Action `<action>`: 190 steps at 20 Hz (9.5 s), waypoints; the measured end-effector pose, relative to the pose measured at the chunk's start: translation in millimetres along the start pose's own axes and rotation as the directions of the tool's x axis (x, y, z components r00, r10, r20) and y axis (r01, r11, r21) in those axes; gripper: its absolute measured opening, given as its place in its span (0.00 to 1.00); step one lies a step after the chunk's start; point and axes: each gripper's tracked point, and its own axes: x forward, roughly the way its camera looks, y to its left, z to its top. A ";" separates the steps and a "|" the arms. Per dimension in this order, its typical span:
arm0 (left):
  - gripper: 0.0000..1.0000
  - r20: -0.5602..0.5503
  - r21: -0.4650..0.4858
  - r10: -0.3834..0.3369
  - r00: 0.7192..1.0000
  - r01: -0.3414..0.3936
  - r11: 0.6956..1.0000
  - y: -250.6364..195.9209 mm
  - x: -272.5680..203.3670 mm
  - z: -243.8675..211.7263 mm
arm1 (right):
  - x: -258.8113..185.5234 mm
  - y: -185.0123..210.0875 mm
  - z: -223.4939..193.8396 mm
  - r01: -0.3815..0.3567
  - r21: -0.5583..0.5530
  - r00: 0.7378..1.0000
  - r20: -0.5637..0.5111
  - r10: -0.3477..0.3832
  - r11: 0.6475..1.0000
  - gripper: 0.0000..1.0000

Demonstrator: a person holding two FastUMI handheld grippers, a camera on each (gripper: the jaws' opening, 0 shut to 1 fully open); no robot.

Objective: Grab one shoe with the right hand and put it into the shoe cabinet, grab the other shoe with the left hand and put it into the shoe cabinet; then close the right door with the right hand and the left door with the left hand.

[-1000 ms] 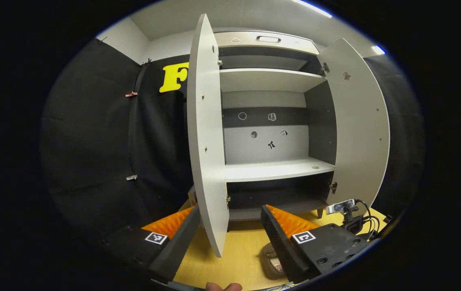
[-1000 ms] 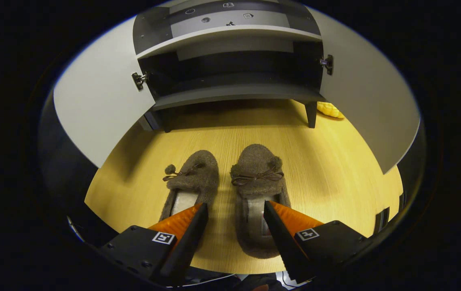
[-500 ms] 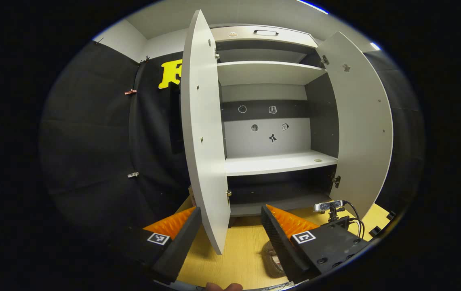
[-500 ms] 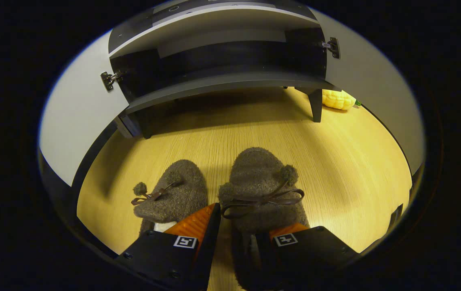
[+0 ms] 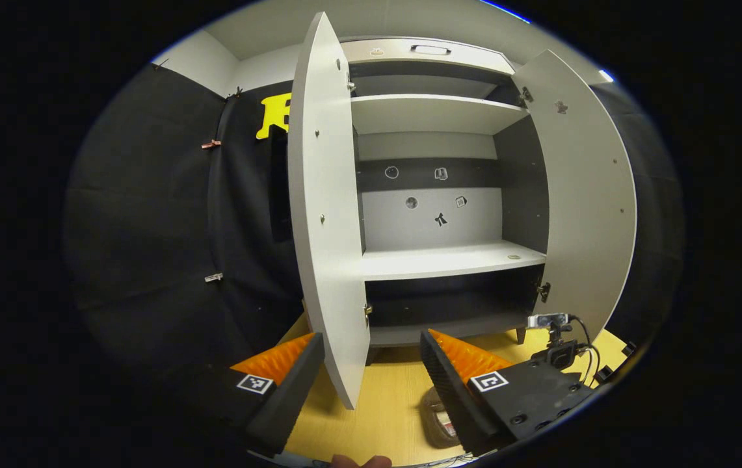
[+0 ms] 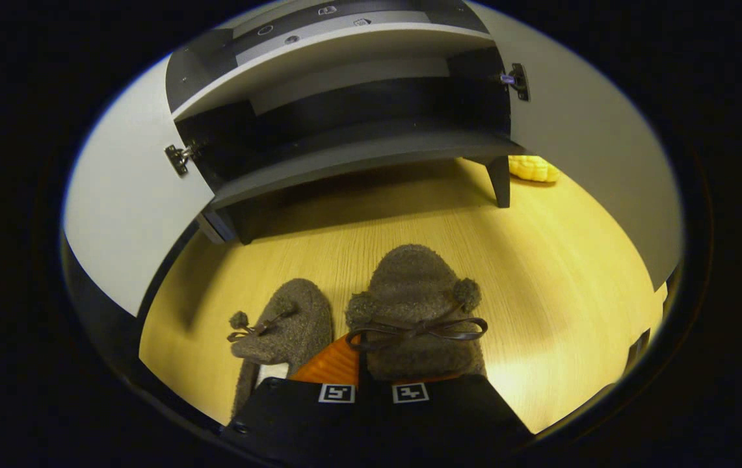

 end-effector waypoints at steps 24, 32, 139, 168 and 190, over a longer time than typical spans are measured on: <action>0.94 0.046 -0.051 -0.075 0.996 0.078 0.996 -40.4 18.1 20.9 | -90.2 70.7 406.1 -0.102 -0.037 0.923 0.369 0.108 0.994 0.06; 0.94 0.031 -0.065 -0.049 0.998 0.051 0.997 -39.4 18.9 18.3 | -18.9 68.6 465.2 -0.038 -0.022 0.920 0.389 0.044 0.999 0.06; 0.07 -0.312 0.131 0.004 0.950 0.039 0.991 -125.2 411.5 115.2 | -328.3 -101.4 255.0 0.197 -0.126 0.757 0.650 -0.069 0.972 0.98; 0.97 0.065 0.002 -0.122 0.990 0.122 0.992 -123.8 264.5 199.4 | -353.4 -205.0 298.4 0.305 0.062 0.679 0.685 -0.263 0.950 0.98; 0.97 0.097 -0.084 -0.227 0.969 0.235 0.968 -110.2 69.4 122.3 | -335.0 -186.6 352.3 0.208 0.012 0.699 0.698 -0.157 0.978 0.98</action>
